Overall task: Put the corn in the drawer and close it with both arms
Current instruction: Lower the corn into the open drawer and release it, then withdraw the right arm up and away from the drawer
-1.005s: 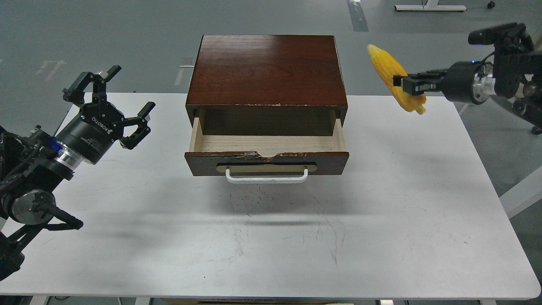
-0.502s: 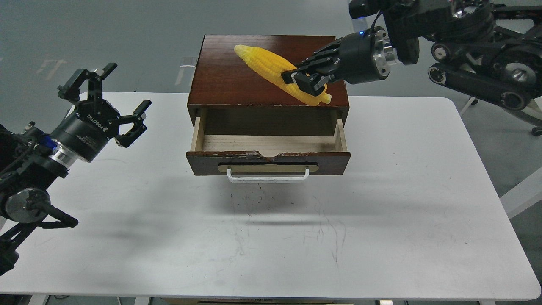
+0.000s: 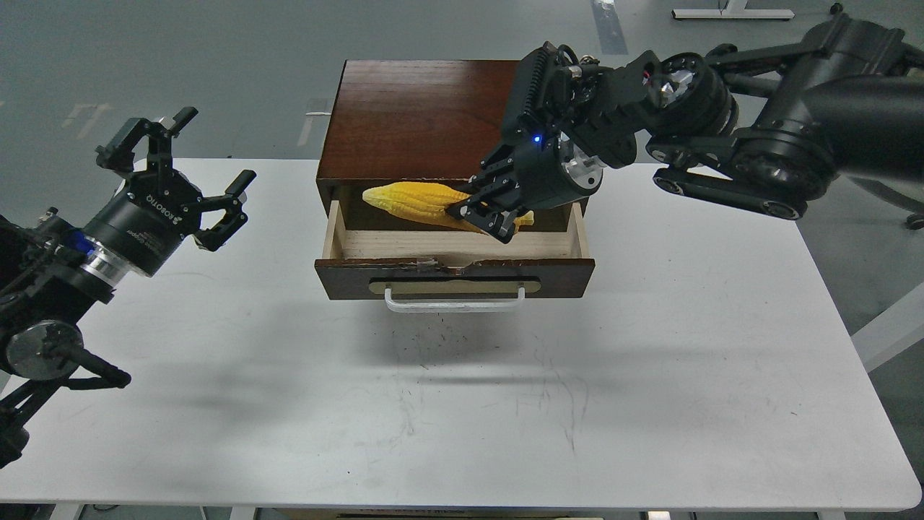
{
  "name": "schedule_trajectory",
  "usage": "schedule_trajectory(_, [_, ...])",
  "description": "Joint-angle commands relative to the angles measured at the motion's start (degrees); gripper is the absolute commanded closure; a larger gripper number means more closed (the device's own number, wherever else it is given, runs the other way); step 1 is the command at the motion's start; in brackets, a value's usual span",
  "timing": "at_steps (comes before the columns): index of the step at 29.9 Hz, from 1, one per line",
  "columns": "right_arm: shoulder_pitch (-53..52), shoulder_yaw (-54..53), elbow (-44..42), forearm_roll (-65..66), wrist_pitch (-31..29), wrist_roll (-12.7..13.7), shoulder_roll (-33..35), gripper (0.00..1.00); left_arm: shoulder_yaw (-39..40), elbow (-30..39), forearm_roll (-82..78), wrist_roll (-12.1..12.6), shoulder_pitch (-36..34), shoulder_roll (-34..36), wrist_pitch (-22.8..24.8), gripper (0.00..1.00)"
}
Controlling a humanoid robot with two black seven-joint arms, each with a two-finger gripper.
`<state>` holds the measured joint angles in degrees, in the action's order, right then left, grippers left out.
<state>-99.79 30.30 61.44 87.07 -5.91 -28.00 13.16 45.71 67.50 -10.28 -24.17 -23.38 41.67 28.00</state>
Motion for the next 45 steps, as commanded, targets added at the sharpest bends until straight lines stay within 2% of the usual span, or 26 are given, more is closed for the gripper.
schedule_trajectory(1, [0.91,0.64,-1.58,0.03,0.2,0.0,-1.03,0.87,-0.01,0.0,0.0,0.0,0.0,-0.01,0.0,0.01])
schedule_trajectory(4, [1.7,0.81,-1.76,0.03,0.2,0.0,-1.82,0.83,0.08,0.0,0.0,0.0,0.0,-0.01,0.0,0.01])
schedule_trajectory(6, [2.49,0.9,-2.28,0.03,0.2,0.0,-2.26,0.75,0.08,0.09,0.0,0.0,0.0,0.08,0.0,0.01])
schedule_trajectory(10, [3.46,0.9,-3.17,0.03,0.2,0.0,-2.79,0.72,0.08,0.09,0.0,0.0,0.0,0.17,0.0,0.01])
schedule_trajectory(13, [4.07,0.9,-3.25,0.03,0.2,0.0,-2.79,0.56,0.08,0.09,0.0,0.0,0.0,0.43,0.0,0.01])
schedule_trajectory(14, [4.07,0.9,-3.25,-0.06,0.2,0.0,-2.88,0.47,0.08,0.09,0.0,0.0,0.0,0.43,0.0,0.01])
schedule_trajectory(15, [4.07,0.9,-3.25,-0.06,0.2,0.0,-2.88,0.46,0.08,0.09,0.0,0.0,0.0,0.43,0.0,0.01])
schedule_trajectory(17, [4.07,0.9,-3.25,-0.06,0.2,0.0,-2.79,0.36,0.08,0.09,0.0,0.0,0.0,0.52,0.0,0.01])
schedule_trajectory(20, [4.07,0.9,-3.17,-0.06,0.28,0.0,-2.7,0.28,0.08,0.09,0.0,0.0,0.0,0.43,0.0,0.01])
schedule_trajectory(23, [3.99,0.9,-3.08,-0.06,0.55,0.0,-2.62,0.23,0.08,0.09,0.0,0.0,0.0,0.52,0.0,0.01])
schedule_trajectory(29, [2.58,0.55,-2.73,-0.58,0.81,0.0,-2.26,0.22,0.17,0.09,0.0,0.0,-0.09,0.52,0.0,0.01])
schedule_trajectory(34, [-1.11,-1.99,-1.67,-3.13,1.69,0.0,0.81,0.19,0.17,0.09,0.0,-0.09,-0.09,0.69,0.0,0.01])
schedule_trajectory(38, [-2.69,-5.77,0.08,-13.73,1.43,0.0,6.25,0.06,0.17,0.09,0.0,-0.09,-0.09,0.61,0.0,0.01])
schedule_trajectory(41, [-2.61,-6.75,0.35,-19.57,1.43,0.0,8.81,0.05,0.17,0.09,0.0,-0.09,0.0,0.61,0.0,0.01])
schedule_trajectory(45, [1.24,-9.38,0.35,-37.53,1.34,0.0,15.03,0.05,0.08,0.35,0.0,-0.09,0.0,0.61,0.0,0.01])
